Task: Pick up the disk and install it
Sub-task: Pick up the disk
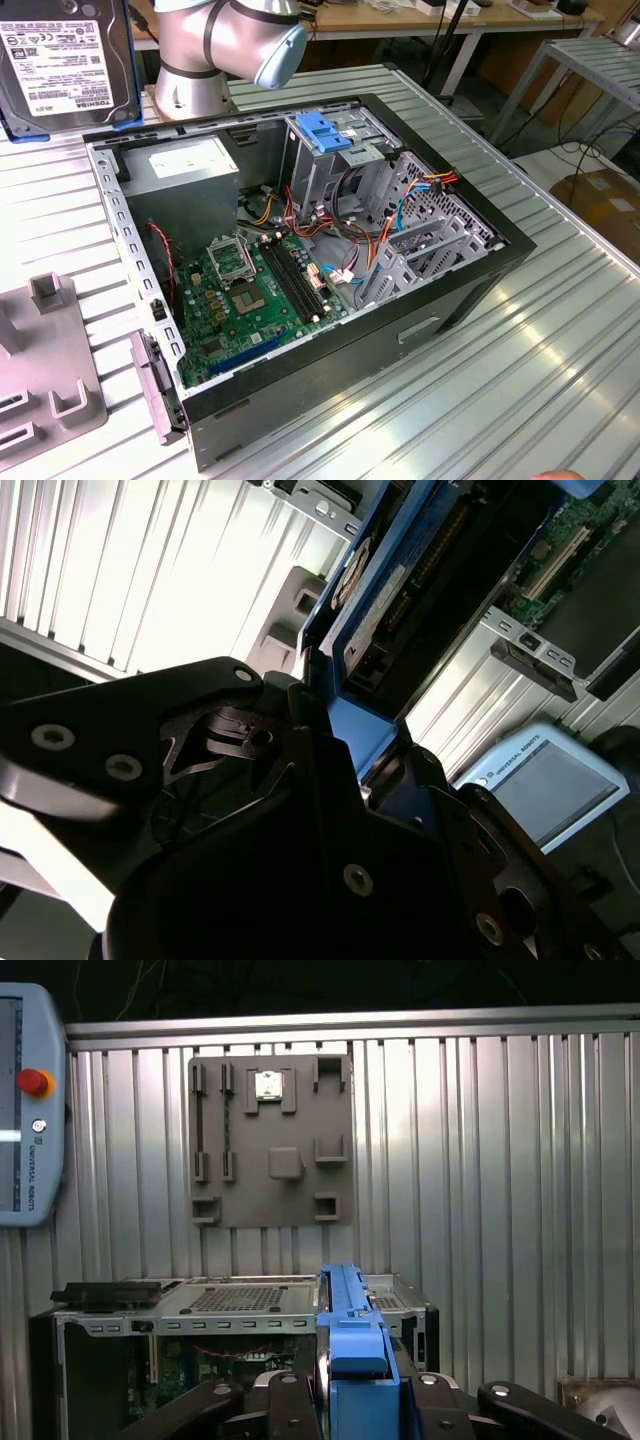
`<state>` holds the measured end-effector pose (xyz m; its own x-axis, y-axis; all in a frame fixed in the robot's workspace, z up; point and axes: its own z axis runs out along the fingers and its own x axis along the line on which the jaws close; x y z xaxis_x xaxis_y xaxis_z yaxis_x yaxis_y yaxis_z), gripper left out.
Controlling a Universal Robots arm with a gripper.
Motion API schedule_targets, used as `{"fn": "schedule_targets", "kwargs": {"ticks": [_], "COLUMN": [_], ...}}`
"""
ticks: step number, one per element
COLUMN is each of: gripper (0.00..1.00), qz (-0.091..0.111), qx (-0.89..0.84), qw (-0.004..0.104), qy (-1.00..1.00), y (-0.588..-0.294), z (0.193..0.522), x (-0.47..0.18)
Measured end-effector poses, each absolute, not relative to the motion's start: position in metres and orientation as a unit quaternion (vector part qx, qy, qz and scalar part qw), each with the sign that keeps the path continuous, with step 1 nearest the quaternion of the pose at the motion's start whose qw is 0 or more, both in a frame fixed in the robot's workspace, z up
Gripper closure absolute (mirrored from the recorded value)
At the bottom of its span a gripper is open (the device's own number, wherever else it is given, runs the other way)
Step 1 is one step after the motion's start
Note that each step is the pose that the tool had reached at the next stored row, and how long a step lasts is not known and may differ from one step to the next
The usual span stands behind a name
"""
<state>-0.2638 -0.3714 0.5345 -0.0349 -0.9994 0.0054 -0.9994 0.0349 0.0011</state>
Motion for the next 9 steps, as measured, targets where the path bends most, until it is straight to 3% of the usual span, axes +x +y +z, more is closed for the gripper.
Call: {"fn": "schedule_targets", "kwargs": {"ticks": [9], "gripper": [0.63], "qz": [0.001], "qx": [0.695], "qw": [0.002], "qy": [-0.719], "y": [-0.371], "z": [0.534], "x": [-0.243]}}
